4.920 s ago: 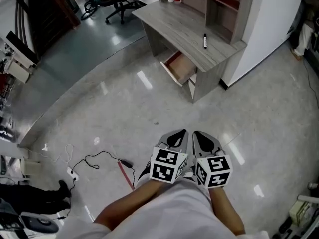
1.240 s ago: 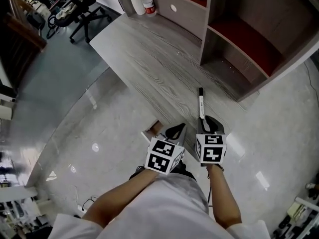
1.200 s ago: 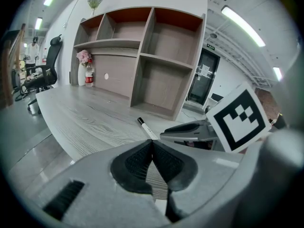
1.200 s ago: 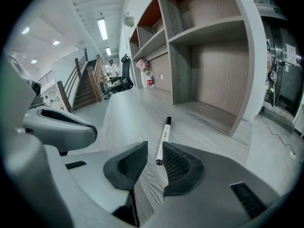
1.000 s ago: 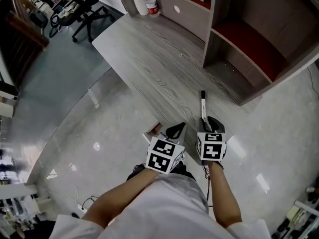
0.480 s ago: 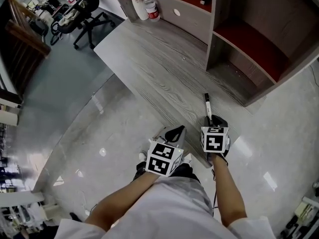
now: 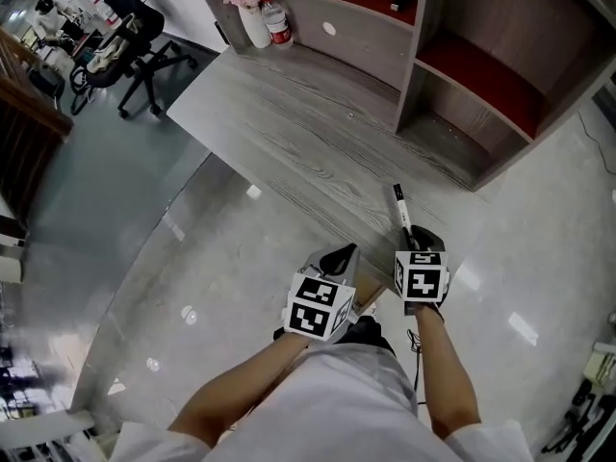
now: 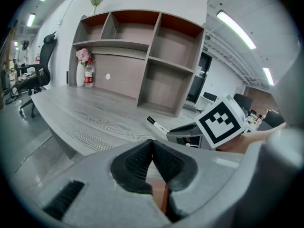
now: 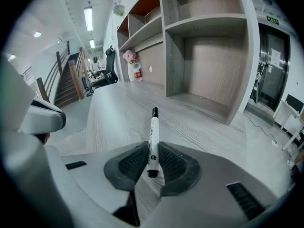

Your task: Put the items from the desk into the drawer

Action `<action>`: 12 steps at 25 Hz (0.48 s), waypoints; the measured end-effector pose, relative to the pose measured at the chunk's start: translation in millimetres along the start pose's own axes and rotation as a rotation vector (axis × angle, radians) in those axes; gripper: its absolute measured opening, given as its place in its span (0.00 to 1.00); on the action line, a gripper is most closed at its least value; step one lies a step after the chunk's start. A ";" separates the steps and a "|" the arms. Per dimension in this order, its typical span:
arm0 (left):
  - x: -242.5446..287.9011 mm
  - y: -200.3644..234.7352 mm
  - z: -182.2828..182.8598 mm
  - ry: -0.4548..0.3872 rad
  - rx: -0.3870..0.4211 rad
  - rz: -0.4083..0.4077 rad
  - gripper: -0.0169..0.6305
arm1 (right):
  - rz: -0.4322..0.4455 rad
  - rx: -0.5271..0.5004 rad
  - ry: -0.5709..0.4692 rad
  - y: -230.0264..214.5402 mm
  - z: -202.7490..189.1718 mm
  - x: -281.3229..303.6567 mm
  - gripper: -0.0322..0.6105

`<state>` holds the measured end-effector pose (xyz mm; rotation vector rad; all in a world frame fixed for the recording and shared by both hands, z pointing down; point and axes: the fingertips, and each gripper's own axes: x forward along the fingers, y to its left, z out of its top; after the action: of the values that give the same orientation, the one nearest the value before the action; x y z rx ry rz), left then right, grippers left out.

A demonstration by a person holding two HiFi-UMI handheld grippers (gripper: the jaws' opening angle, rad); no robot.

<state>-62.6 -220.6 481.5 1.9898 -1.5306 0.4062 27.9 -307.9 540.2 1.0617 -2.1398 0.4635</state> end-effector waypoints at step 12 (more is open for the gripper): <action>-34.6 29.5 -24.6 0.028 0.061 -0.132 0.03 | -0.096 0.074 -0.041 78.3 -18.2 -41.2 0.13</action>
<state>-98.0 -183.6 488.8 2.1093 -1.3756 0.4296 -9.4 -227.6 522.5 1.2184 -2.1103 0.4824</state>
